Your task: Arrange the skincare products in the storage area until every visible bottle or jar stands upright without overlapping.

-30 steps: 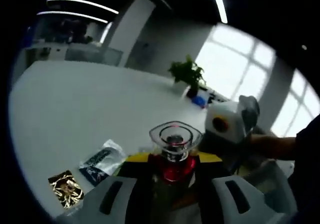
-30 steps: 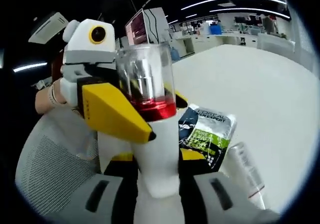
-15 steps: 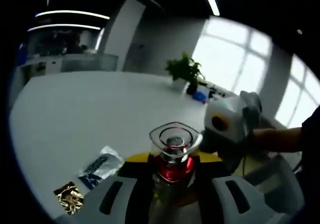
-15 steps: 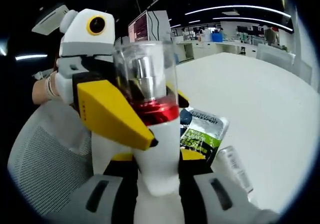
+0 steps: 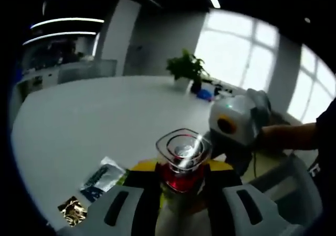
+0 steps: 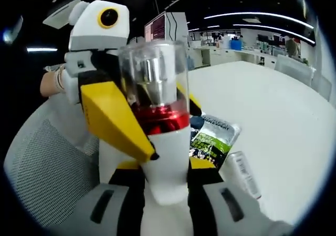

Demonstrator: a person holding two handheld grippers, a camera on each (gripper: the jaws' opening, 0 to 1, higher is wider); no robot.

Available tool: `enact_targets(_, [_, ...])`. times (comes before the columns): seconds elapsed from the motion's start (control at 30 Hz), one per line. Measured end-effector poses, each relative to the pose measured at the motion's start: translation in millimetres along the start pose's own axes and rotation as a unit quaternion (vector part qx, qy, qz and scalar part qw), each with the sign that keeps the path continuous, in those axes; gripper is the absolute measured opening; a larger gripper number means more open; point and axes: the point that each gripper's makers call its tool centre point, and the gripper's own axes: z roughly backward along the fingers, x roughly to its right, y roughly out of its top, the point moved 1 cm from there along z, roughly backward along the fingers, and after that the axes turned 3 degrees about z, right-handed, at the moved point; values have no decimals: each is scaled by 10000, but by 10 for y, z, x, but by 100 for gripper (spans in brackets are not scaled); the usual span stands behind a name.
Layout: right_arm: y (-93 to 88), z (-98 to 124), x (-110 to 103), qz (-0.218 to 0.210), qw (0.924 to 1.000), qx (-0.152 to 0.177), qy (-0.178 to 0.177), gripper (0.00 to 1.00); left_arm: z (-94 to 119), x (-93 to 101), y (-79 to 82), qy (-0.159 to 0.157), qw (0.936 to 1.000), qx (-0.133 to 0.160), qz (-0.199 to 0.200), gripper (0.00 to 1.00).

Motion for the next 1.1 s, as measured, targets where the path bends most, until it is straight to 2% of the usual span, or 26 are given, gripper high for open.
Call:
enact_targets(0.23, [-16, 31, -5, 11, 9999, 162, -26, 30, -61, 60, 0, -14, 9997, -116, -219, 30])
enact_targets(0.43, [-72, 79, -12, 117, 9997, 210, -5, 29, -107, 168, -17, -342, 9982, -234, -440, 31])
enact_targets(0.57, [-59, 77, -14, 145, 9994, 301, 3, 29, -110, 149, -13, -424, 9979, -224, -433, 31])
enact_targets(0.67, [-54, 76, -26, 215, 9992, 318, 80, 29, -96, 155, -25, -706, 9953, -301, -585, 31])
enact_targets(0.77, [-54, 72, -36, 264, 9992, 250, 155, 29, -97, 150, -20, -788, 9947, -332, -572, 30])
enact_targets(0.9, [-56, 74, -39, 328, 9987, 249, 287, 29, -93, 164, -16, -1105, 9894, -321, -887, 29])
enact_targets(0.97, [-59, 74, -44, 380, 9982, 233, 413, 29, -99, 183, -1, -1281, 9842, -271, -1193, 28])
enact_targets(1.1, [-65, 70, -86, 680, 9949, 127, 731, 29, -107, 207, 5, -1560, 9795, -251, -1250, 28])
